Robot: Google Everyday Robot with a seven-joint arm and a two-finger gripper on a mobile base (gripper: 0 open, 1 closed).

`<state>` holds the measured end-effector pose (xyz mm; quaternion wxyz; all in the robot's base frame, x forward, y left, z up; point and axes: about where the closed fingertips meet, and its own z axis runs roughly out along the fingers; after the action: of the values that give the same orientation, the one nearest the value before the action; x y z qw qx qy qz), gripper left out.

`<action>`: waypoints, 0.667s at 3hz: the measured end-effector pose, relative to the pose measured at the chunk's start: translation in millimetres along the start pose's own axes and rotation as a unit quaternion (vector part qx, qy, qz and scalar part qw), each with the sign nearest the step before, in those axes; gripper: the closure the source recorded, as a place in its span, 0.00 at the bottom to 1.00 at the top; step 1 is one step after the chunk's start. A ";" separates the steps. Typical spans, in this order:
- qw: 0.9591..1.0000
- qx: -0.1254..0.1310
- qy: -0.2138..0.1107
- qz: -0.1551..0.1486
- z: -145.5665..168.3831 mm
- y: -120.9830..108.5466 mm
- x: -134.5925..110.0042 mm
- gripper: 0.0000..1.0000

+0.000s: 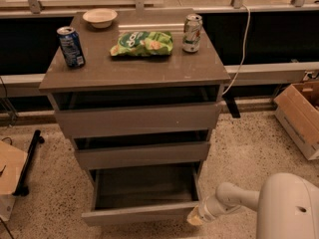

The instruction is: Close bottom drawer

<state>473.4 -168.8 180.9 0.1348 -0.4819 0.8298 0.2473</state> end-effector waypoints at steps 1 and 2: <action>1.000 0.022 -0.004 -0.015 22.2 -19.0 -19.6 1.00; 1.000 0.023 -0.004 -0.016 23.1 -19.5 -20.2 1.00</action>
Offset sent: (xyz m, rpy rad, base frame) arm 0.1614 0.0610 -0.0316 -0.0565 -0.3444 0.0654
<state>500.1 -149.5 165.3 0.1534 -0.4909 0.8268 0.2279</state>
